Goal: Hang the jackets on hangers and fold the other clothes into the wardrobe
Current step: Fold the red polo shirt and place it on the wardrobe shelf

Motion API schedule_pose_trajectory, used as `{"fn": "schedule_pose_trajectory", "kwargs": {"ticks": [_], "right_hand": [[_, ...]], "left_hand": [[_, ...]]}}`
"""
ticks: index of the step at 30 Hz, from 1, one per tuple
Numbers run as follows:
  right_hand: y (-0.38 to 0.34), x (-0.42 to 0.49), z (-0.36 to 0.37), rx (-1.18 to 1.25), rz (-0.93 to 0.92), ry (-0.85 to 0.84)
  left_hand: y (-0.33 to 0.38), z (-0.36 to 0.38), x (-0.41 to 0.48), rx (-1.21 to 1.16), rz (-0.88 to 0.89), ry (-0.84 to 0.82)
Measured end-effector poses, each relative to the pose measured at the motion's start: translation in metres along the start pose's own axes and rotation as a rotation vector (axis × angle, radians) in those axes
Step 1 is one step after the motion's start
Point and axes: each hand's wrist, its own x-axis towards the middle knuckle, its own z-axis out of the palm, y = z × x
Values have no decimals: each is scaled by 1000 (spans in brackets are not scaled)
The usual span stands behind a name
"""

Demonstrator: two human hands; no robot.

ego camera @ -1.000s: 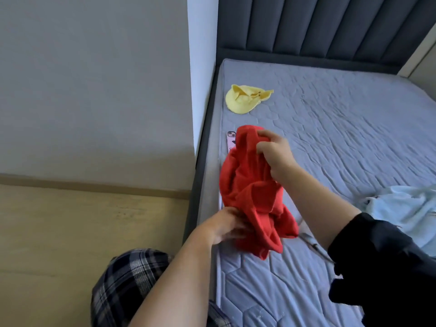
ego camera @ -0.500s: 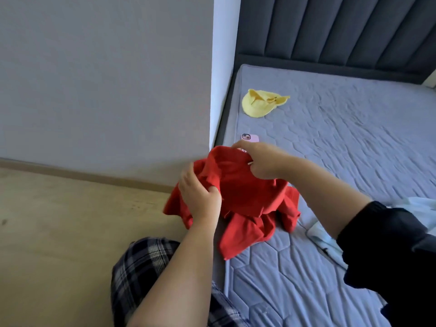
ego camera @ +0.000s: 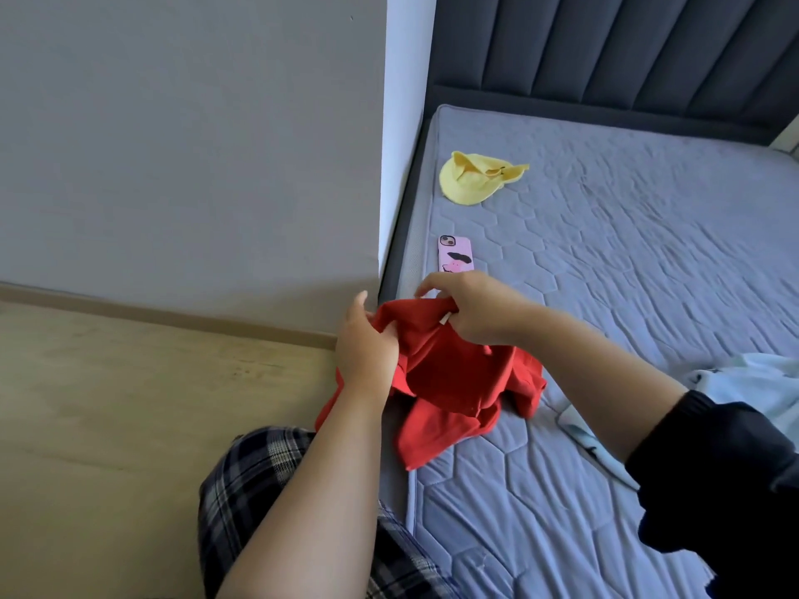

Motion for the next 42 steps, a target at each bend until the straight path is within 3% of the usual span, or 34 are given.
{"fn": "schedule_pose_trajectory", "kwargs": {"ticks": [4, 8, 11, 14, 19, 21, 27, 30, 33, 35, 38, 42], "right_hand": [[9, -1, 6, -134, 68, 165], [39, 4, 7, -500, 254, 196], [51, 5, 9, -538, 368, 156], [53, 8, 15, -329, 461, 201], [55, 12, 13, 477, 621, 358], [51, 12, 10, 672, 667, 422], [57, 6, 9, 939, 616, 242], [72, 5, 15, 791, 570, 203], [81, 5, 23, 229, 556, 265], [81, 3, 27, 37, 575, 294], [80, 5, 32, 87, 522, 340], [61, 11, 22, 273, 479, 473]], "left_hand": [[2, -15, 11, 273, 103, 14], [0, -43, 23, 272, 117, 200], [-8, -47, 25, 180, 44, 197], [-19, -41, 31, 112, -8, 88], [-20, -38, 32, 77, -64, 51], [-17, -35, 30, 74, -59, 52], [-4, -38, 32, -509, -329, -78], [-5, -35, 30, -589, -318, -213], [-11, -35, 28, -117, -64, -221], [-12, -35, 23, 96, 54, -169], [-13, -34, 21, 132, 111, -92], [9, -40, 14, 53, 182, -122]]}}
